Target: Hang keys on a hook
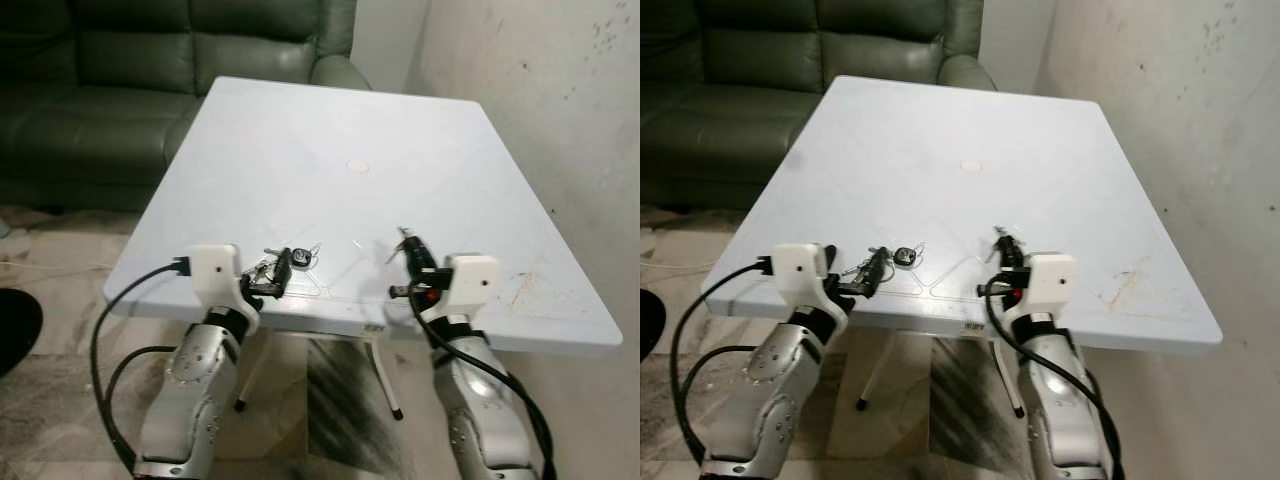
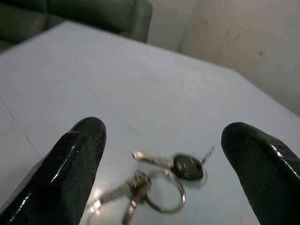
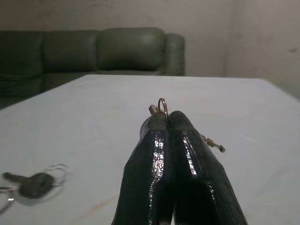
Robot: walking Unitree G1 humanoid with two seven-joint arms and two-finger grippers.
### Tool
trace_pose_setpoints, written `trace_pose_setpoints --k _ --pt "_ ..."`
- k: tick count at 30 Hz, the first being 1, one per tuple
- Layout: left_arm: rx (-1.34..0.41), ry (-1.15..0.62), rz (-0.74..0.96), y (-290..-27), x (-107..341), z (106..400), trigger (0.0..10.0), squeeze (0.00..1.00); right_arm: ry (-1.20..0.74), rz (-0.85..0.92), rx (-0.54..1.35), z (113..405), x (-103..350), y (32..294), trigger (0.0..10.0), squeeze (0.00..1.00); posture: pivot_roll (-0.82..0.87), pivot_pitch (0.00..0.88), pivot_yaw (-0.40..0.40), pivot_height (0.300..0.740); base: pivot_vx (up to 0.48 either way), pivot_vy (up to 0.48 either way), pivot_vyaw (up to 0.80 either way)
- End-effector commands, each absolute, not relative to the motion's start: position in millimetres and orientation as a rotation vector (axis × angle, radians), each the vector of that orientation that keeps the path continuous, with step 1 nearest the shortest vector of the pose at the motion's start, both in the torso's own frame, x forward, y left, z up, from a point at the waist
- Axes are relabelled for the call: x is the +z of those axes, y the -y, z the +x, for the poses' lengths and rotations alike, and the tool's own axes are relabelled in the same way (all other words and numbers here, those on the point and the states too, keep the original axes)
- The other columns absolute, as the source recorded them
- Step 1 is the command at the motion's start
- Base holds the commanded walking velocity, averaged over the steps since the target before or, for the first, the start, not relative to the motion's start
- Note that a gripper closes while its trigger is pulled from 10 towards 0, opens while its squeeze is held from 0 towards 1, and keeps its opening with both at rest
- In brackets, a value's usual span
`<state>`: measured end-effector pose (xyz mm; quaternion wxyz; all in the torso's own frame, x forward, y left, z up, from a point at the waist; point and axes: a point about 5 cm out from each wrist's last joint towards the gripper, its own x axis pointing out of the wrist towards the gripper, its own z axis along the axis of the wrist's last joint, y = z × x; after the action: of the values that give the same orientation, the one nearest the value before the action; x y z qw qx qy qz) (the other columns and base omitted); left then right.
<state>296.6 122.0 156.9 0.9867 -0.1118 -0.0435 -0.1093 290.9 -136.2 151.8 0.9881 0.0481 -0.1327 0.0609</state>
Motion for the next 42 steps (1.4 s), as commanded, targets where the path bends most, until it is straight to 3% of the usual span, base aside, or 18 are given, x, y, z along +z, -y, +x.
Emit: trace_pose_setpoints --k 1,11,26,33,42 --pt "-0.244 0.104 -0.219 -121 159 300 10.0 0.00 0.275 0.075 0.083 287 155 145 10.0 0.00 -0.01 0.022 -0.062 0.740 0.000 0.000 0.00" --pt "-0.219 0.117 -0.203 -139 163 318 10.0 0.00 0.244 0.026 0.018 281 152 160 10.0 0.00 -0.03 0.022 -0.044 0.740 0.000 0.000 0.00" --pt "-0.203 0.101 -0.282 -139 154 318 10.0 0.00 0.205 0.041 0.026 280 147 156 10.0 0.00 -0.03 0.024 -0.048 0.740 0.000 0.000 0.00" --pt "-0.202 0.107 -0.291 -142 157 322 10.0 0.00 0.193 0.042 0.032 284 148 155 10.0 0.00 -0.03 0.015 -0.046 0.740 0.000 0.438 0.00" --pt "-0.189 0.108 -0.305 -142 157 324 10.0 0.00 0.168 0.050 0.038 286 147 153 10.0 0.00 -0.03 0.010 -0.053 0.740 0.000 0.396 -0.78"
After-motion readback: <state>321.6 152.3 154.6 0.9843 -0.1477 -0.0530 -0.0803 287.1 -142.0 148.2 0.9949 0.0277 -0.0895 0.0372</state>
